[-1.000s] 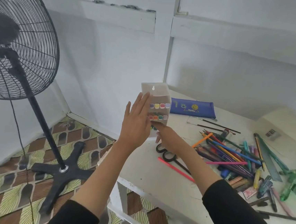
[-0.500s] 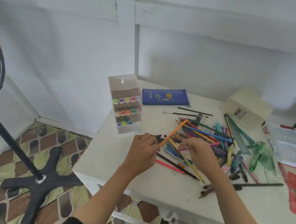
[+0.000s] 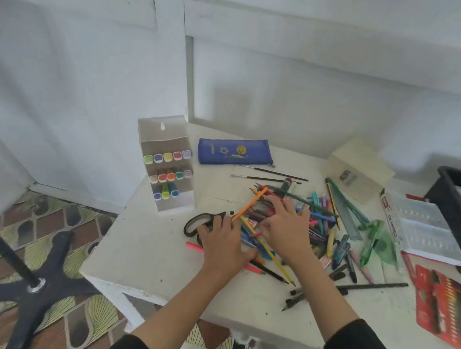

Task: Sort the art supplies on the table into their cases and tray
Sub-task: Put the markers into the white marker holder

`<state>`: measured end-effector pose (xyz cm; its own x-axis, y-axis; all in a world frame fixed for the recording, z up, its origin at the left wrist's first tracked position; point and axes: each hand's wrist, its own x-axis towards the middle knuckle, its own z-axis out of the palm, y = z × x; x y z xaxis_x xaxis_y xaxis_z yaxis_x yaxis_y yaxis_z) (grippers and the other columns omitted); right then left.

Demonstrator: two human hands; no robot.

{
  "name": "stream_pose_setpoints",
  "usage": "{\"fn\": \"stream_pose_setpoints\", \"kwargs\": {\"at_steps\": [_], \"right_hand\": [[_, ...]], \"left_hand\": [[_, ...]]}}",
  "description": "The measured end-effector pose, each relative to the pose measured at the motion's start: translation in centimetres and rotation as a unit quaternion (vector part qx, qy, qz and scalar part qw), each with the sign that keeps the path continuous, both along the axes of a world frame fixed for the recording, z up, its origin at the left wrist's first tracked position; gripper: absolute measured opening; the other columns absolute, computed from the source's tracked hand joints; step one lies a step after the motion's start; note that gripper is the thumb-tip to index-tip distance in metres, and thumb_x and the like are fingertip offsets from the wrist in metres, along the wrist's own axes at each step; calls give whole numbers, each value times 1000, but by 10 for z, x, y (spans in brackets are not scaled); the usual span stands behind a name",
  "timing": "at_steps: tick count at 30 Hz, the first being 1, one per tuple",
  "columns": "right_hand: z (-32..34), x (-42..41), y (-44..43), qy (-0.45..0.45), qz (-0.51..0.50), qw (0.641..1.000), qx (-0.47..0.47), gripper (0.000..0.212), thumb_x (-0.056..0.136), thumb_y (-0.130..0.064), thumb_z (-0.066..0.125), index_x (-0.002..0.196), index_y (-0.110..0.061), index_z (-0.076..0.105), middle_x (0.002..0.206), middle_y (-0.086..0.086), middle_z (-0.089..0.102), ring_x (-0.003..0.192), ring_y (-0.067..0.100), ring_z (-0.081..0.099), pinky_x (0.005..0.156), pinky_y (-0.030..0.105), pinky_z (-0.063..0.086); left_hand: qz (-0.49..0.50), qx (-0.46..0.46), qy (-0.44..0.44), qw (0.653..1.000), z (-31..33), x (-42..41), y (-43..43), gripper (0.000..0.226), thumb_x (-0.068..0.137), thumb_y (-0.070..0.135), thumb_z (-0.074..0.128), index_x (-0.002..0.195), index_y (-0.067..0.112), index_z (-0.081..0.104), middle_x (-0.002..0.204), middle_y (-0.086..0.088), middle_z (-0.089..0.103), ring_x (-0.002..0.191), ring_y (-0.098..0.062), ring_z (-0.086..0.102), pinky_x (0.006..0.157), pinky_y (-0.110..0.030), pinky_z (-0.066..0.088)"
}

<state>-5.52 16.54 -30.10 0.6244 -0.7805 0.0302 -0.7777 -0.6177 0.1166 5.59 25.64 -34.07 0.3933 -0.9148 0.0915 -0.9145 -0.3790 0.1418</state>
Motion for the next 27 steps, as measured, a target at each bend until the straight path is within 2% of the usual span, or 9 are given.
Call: {"fn": "stream_pose_setpoints", "kwargs": {"at_steps": [2,7,10,13,17,21,24,27], "right_hand": [[-2,0,-3,16,-18,1000,0,28,91,-43,48,90,-31,73,152,-6,25,132,27,27,99,56,26],[2,4,-7,3,8,1000,-5,24,92,-39,46,99,-38,70,153,-3,23,129,28,29,97,55,30],[6,9,-16,9,53,999,-2,29,93,-34,52,119,-45,59,153,-2,21,130,28,26,94,50,29],[10,18,-24,44,111,993,12,42,90,-27,59,126,-46,52,153,-1,17,133,28,20,96,50,28],[17,28,-35,61,171,983,21,32,87,-32,61,117,-44,60,153,-3,20,134,26,20,98,50,26],[18,32,-45,48,174,984,7,14,88,-29,58,94,-30,70,147,-4,31,128,25,25,94,47,24],[14,35,-46,40,137,990,5,29,92,-43,50,99,-23,70,141,-6,40,127,23,29,97,49,25],[8,43,-43,63,116,991,-3,41,89,-54,49,101,-20,69,136,-5,44,127,23,31,98,50,25]], "left_hand": [[3,-3,3,1000,0,-2,-3,59,53,72,61,85,23,67,81,3,58,81,-22,55,62,-37,35],[1,6,56,998,7,-2,-12,58,76,61,53,118,20,53,117,2,52,115,-21,41,86,-42,30],[-10,31,47,998,14,3,-15,56,76,59,51,118,21,52,118,1,50,116,-21,37,88,-42,30],[-6,33,44,998,16,10,-13,58,76,58,45,121,22,53,115,1,50,115,-21,37,88,-42,30],[-3,21,58,998,15,17,-7,63,77,58,43,128,23,49,116,3,49,113,-19,39,91,-40,32],[10,8,65,998,14,25,-9,59,80,53,49,131,24,46,116,4,46,113,-17,39,91,-38,33],[12,5,80,997,13,26,-13,60,80,53,51,133,25,45,115,5,47,112,-16,39,90,-37,33],[16,-37,114,993,11,27,-10,65,78,50,50,136,22,45,115,5,49,111,-15,42,93,-36,35]]}}
